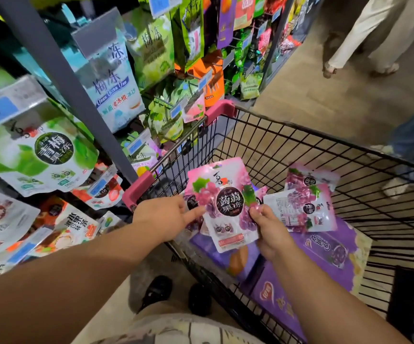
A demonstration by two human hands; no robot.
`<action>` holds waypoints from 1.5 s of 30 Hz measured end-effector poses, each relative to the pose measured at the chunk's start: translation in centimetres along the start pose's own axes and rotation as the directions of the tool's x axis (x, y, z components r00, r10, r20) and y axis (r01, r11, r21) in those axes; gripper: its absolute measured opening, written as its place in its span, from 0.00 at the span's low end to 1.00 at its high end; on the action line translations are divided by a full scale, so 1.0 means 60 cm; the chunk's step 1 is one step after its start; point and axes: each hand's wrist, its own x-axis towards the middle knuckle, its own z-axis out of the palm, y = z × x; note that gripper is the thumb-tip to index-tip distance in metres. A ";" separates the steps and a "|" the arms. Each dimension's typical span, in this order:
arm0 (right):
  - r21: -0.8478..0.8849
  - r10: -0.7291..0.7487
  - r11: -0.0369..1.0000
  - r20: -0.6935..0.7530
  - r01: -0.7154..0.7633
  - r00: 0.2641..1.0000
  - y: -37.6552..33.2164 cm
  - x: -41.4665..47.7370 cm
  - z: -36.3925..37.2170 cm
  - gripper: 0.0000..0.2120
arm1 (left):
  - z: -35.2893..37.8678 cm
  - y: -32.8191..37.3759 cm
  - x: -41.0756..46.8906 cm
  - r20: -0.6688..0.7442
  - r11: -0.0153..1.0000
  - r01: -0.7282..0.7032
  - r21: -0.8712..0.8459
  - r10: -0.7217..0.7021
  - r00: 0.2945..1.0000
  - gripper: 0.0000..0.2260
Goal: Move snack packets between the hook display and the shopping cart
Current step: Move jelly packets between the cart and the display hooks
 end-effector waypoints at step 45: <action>-0.991 -0.121 0.113 -0.089 -0.075 0.989 0.103 0.056 -0.031 0.37 | -0.006 0.004 -0.018 -0.092 0.999 0.038 0.009 -0.037 0.995 0.26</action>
